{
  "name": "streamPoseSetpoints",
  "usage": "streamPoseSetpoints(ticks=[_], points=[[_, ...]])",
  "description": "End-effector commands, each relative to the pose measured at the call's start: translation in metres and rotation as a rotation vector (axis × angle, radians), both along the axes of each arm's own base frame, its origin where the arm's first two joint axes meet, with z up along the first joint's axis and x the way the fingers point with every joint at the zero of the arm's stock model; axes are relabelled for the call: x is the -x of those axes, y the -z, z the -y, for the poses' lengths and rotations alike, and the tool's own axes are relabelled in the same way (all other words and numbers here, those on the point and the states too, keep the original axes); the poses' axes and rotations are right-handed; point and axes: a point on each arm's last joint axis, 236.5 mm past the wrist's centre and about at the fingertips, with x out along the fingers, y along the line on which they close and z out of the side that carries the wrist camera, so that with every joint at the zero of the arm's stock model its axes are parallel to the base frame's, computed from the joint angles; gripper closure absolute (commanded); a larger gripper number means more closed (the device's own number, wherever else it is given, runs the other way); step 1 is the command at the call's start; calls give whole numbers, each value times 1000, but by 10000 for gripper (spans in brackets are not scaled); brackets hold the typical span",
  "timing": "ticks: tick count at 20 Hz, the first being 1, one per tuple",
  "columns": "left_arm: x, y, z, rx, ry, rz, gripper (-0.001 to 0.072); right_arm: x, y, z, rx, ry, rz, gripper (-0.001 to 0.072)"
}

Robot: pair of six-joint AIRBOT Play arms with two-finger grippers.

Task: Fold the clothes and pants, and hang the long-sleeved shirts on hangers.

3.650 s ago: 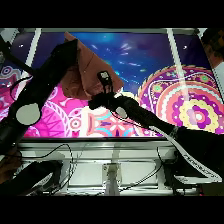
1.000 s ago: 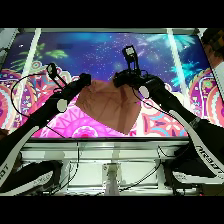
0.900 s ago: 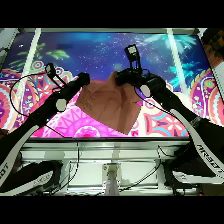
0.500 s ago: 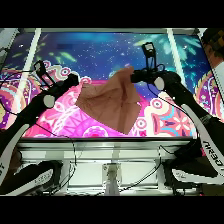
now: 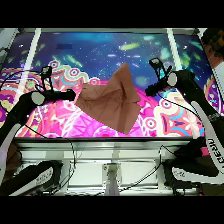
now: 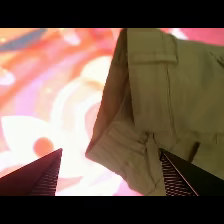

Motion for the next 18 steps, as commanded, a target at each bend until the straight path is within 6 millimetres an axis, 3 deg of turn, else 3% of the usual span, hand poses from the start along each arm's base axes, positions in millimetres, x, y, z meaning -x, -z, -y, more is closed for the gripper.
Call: streamPoseSetpoints(ticks=[1, 3, 9, 13, 18], points=[[3, -14, 4, -11, 55, -19, 16, 36, 7, 4, 14, -26, -154, 449], [-3, -24, 5, -7, 55, -1, 16, 44, 3, 5, 17, -28, -175, 449], [-2, -24, 2, -29, 65, -5, 16, 62, -25, -1, -38, -27, -105, 450], [6, -12, -11, -88, 70, -56, 18, 97, -13, -24, -173, -3, -111, 449], [19, 33, -5, 38, 67, -235, 18, 122, 13, -41, -278, 45, -136, 449]])
